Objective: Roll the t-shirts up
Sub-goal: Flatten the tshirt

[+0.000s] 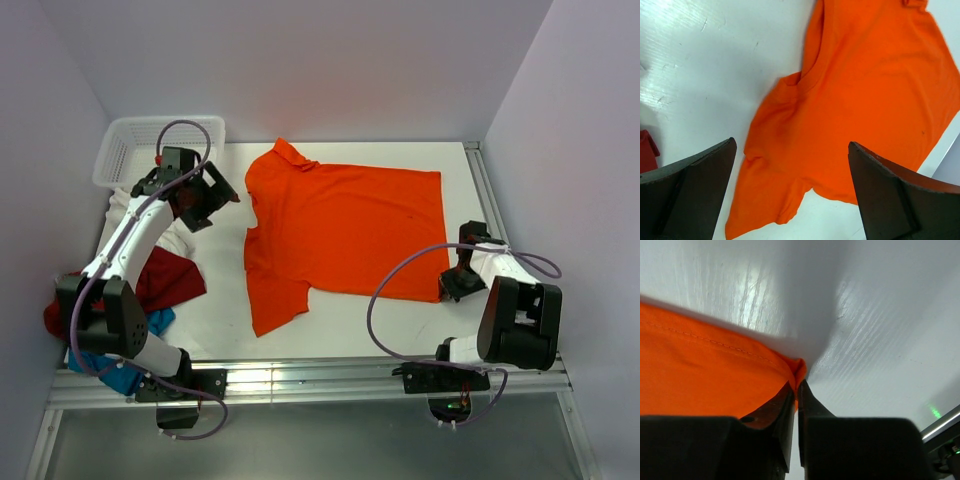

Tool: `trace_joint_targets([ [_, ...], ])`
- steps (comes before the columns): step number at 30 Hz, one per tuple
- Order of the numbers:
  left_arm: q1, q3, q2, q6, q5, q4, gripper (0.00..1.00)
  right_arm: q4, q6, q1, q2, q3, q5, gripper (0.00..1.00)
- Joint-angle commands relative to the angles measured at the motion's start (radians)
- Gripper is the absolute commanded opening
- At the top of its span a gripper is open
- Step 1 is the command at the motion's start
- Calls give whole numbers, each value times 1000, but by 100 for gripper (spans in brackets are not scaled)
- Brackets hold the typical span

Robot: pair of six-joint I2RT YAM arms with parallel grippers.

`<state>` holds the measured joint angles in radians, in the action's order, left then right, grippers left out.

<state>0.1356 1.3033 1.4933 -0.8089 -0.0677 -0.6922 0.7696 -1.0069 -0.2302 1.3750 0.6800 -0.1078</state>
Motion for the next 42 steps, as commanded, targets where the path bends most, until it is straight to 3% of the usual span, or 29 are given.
trace_joint_targets([
  [1,-2,27,51,17,-49,42,100,0,-22,-37,22,10,-87,8],
  [4,-2,22,97,11,-78,68,100,2,-9,-81,22,21,-107,0],
  [10,9,4,197,10,-103,143,95,0,31,-132,52,52,-107,0],
  [13,33,4,248,10,-112,169,81,-10,34,-136,55,52,-102,0],
  [17,71,13,300,8,-95,181,71,-18,44,-136,58,55,-98,0],
  [27,90,-22,367,-3,-78,203,62,-35,62,-136,71,53,-82,0],
  [32,96,-16,403,-3,-70,214,50,-35,68,-138,78,67,-79,0],
  [38,104,-10,438,-4,-66,217,42,-33,73,-136,78,72,-81,0],
  [42,107,-6,444,-4,-63,214,31,-33,76,-138,76,70,-76,0],
])
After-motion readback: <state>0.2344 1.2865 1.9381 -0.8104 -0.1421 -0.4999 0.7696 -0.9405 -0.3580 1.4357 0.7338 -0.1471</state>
